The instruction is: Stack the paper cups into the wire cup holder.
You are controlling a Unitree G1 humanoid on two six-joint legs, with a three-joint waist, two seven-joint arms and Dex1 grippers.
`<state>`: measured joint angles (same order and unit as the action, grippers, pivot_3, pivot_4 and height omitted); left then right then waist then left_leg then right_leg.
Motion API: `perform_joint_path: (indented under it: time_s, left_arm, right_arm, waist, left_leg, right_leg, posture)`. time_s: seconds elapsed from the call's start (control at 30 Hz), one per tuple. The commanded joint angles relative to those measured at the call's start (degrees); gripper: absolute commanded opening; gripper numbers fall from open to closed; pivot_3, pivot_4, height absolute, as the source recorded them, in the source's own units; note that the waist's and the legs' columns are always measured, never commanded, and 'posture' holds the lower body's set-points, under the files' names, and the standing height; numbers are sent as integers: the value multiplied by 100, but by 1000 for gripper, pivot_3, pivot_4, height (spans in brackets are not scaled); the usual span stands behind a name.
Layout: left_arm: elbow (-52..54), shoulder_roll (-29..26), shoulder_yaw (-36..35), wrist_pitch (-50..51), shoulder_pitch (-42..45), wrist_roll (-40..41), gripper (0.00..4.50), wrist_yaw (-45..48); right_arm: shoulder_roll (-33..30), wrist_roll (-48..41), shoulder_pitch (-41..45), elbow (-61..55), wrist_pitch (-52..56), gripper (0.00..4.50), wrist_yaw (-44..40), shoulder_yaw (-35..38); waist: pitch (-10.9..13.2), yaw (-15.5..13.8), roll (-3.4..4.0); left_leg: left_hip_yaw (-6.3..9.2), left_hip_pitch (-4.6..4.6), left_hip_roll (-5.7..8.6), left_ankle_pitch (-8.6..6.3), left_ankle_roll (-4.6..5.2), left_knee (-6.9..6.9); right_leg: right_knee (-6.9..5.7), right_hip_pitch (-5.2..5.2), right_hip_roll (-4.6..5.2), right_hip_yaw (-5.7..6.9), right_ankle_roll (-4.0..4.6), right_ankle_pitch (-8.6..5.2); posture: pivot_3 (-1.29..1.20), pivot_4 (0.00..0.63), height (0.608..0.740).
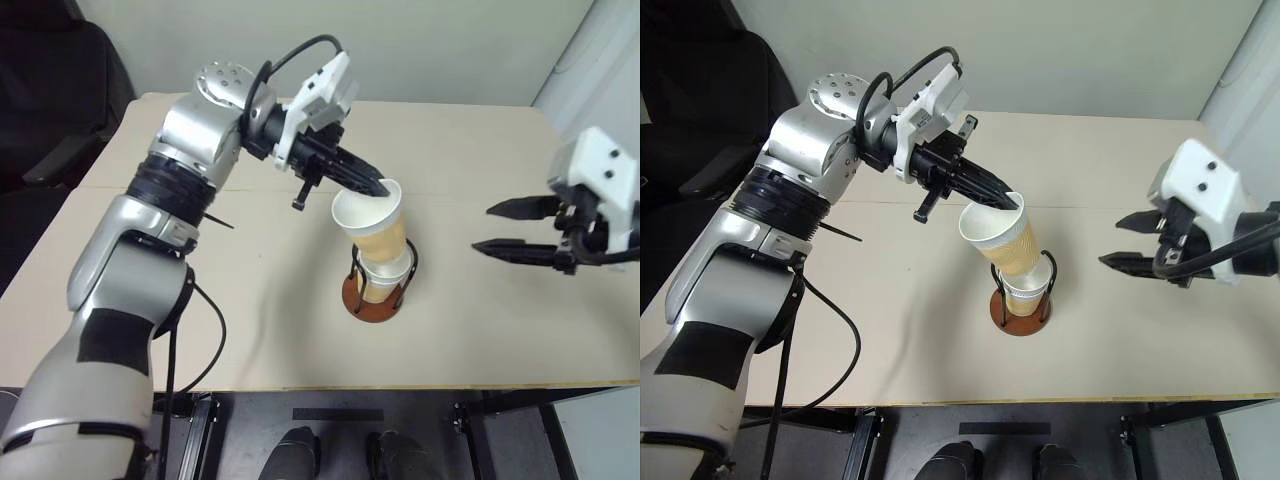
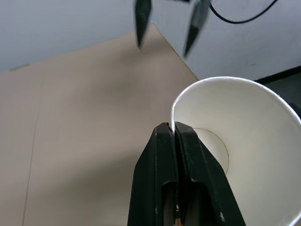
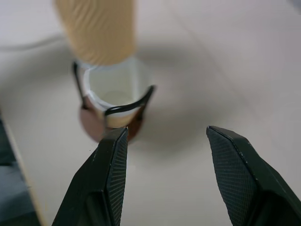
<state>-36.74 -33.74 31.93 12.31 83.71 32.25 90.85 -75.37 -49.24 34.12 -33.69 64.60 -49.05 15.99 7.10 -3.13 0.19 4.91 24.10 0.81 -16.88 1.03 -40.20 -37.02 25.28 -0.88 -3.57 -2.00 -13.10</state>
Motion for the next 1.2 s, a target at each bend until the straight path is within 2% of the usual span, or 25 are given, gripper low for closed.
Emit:
perform_joint_path:
  time_s: [0.03, 0.33, 0.9, 1.2]
  left_arm:
    - [114, 30, 91, -249, 33, -20, 35, 165]
    - [-251, 219, 247, -728, 97, -259, 35, 165]
    - [-814, 555, -198, -1048, 341, -422, 35, 165]
    - [-797, 539, -117, -1091, 214, -568, 35, 165]
  right_arm:
    - [-142, -43, 24, -55, -45, 2643, -17, 341]
    - [-84, -180, -145, -248, 119, 2643, 128, 578]
    - [-101, -215, -355, -294, 155, 2643, 192, 764]
    - [-110, -210, -381, -282, 135, 2643, 190, 755]
  waist:
    - [1, 1, 1]
    - [1, -7, 1]
    - [1, -18, 1]
    - [1, -20, 2]
  left_leg:
    - [-7, 0, 4, 0, 0, -1]
    - [-27, -1, 6, -8, 14, -8]
    - [-49, 1, 10, -23, 41, -44]
    - [-64, 1, 12, -29, 50, -57]
  right_leg:
    - [0, 0, -6, 1, -1, 0]
    - [-3, 1, 1, -13, -15, -7]
    - [-9, -1, 9, -42, -43, -4]
    - [-10, -1, 6, -59, -52, -2]
  posture:
    - [0, 150, 740]
    - [0, 150, 740]
    - [0, 150, 740]
    - [0, 150, 740]
